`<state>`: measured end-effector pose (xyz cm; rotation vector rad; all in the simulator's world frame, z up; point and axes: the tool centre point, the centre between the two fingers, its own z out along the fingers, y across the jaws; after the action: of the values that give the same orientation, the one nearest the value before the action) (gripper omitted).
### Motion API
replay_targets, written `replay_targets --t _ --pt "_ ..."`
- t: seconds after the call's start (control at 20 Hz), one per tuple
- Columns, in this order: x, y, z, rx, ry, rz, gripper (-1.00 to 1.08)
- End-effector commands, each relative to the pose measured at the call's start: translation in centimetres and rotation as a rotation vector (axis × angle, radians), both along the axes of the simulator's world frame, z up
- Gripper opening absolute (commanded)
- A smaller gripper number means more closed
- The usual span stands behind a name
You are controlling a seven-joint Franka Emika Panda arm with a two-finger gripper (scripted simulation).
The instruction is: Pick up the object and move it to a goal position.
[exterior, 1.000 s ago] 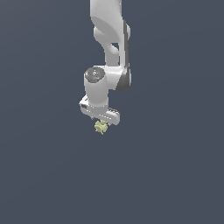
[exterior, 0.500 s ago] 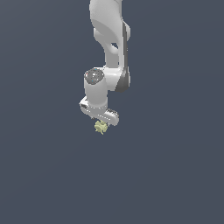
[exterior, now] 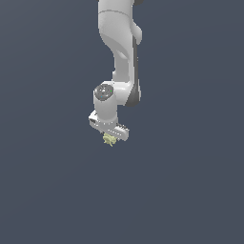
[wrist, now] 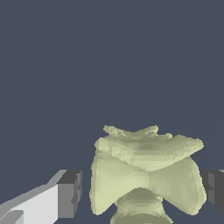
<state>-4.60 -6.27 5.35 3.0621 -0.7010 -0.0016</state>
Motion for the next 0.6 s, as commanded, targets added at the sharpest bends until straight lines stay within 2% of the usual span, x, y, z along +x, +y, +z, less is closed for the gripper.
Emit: replay_targets --t 0.0,0.2,0.25,0.55 --pt "0.03 0.00 -0.85 0.000 -0.001 -0.001 1.00" --pt "0.09 0.02 -1.28 0.000 -0.001 -0.001 1.00" --pt "0.09 0.02 -1.28 0.000 -0.001 -0.001 -1.00" --pt "0.09 0.02 -1.28 0.000 -0.001 -0.001 -1.00"
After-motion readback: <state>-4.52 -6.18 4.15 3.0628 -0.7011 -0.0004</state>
